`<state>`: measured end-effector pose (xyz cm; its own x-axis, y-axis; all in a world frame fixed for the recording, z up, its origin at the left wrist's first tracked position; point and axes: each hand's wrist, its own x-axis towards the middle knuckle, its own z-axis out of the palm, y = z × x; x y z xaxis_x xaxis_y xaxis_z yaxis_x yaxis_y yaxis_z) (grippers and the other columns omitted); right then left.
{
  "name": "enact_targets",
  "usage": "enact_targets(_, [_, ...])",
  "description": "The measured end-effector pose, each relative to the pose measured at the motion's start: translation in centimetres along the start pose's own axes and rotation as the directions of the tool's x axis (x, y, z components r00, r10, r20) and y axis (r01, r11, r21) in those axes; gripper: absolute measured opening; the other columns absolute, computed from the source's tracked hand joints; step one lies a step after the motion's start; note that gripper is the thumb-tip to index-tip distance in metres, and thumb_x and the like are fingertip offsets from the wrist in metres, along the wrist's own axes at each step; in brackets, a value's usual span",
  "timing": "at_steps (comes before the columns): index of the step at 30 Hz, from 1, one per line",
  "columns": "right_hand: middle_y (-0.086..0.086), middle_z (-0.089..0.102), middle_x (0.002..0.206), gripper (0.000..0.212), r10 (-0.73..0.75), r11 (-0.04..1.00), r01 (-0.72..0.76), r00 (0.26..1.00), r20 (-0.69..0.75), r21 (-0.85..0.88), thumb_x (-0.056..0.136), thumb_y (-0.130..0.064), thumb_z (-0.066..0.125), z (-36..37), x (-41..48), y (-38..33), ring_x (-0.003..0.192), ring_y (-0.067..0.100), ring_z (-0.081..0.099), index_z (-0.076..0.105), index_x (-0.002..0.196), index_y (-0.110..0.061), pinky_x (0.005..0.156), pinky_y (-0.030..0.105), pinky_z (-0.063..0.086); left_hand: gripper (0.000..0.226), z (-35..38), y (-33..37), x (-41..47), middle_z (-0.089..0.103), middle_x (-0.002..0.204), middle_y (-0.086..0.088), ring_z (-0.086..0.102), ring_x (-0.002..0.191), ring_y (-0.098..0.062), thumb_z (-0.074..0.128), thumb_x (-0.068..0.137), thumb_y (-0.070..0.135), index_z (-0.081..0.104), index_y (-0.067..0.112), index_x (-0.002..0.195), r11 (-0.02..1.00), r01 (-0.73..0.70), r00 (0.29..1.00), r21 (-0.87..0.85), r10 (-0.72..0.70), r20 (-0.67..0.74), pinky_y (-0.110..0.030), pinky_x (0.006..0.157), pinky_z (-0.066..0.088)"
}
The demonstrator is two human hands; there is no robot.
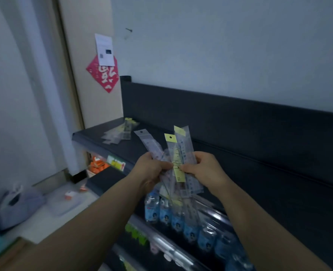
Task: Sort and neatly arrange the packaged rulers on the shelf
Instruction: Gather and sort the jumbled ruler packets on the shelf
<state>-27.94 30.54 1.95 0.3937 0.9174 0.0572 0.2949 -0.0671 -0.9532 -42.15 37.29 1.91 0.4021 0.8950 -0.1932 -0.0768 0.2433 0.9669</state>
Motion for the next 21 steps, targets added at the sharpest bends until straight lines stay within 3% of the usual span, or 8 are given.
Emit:
enact_targets(5, [0.005,0.072,0.094,0.018,0.003,1.0,-0.002,0.998,0.06,-0.003,0.078,-0.006,0.075,6.0,4.9,-1.3,0.085,0.018,0.069,0.069,0.093,-0.014,0.079,0.037,0.058,0.024,-6.0,1.5,3.6,0.069,0.093,-0.021,0.068,0.073,-0.029,0.063,0.084,-0.01,0.057,-0.002,0.106,1.0,0.007,0.997,-0.026,-0.008,-0.071,-0.037,0.062,0.06])
enact_targets(8, [0.005,0.071,0.095,0.022,0.022,1.0,-0.021,0.996,0.087,-0.005,0.078,-0.005,0.075,8.9,8.6,-1.7,0.086,0.017,0.069,0.068,0.097,-0.013,0.079,0.036,0.057,0.03,-8.7,2.5,6.8,0.069,0.091,-0.023,0.069,0.068,-0.029,0.064,0.082,-0.011,0.055,-0.007,0.111,1.0,0.007,0.992,-0.016,-0.009,-0.122,-0.035,0.056,0.059])
enact_targets(12, [0.004,0.071,0.094,0.02,0.033,0.999,-0.035,0.994,0.102,0.021,0.077,-0.005,0.075,12.3,14.5,-2.1,0.085,0.018,0.068,0.067,0.091,-0.016,0.077,0.036,0.057,0.041,-11.6,4.5,11.5,0.065,0.11,-0.031,0.066,0.096,-0.044,0.064,0.081,-0.012,0.051,-0.01,0.119,1.0,0.009,0.99,-0.004,-0.01,-0.139,-0.054,0.08,0.056])
enact_targets(15, [0.005,0.071,0.094,0.019,0.055,0.997,-0.06,0.993,0.1,0.05,0.077,-0.005,0.075,14.6,19.1,-2.3,0.085,0.02,0.069,0.066,0.09,-0.016,0.078,0.038,0.058,0.021,-13.5,6.1,15.1,0.066,0.104,-0.028,0.066,0.093,-0.041,0.059,0.083,-0.015,0.058,-0.006,0.102,1.0,-0.007,0.99,0.023,0.01,-0.138,-0.048,0.079,0.057])
enact_targets(17, [0.006,0.07,0.094,0.019,0.072,0.995,-0.077,0.993,0.099,0.056,0.078,-0.004,0.074,16.1,21.8,-2.4,0.084,0.02,0.068,0.067,0.093,-0.013,0.076,0.037,0.058,0.019,-14.8,7.0,17.5,0.068,0.096,-0.022,0.067,0.084,-0.035,0.059,0.083,-0.016,0.058,0.0,0.095,0.999,-0.012,0.989,0.037,0.017,-0.146,-0.043,0.071,0.06])
enact_targets(21, [0.005,0.069,0.093,0.021,0.086,0.995,-0.09,0.994,0.071,0.052,0.078,-0.004,0.074,18.8,26.5,-2.2,0.083,0.019,0.067,0.066,0.096,-0.011,0.071,0.033,0.056,0.02,-17.4,8.0,22.4,0.068,0.093,-0.018,0.068,0.086,-0.034,0.062,0.083,-0.012,0.057,0.005,0.092,0.995,0.017,0.988,0.099,-0.001,-0.157,-0.046,0.074,0.058])
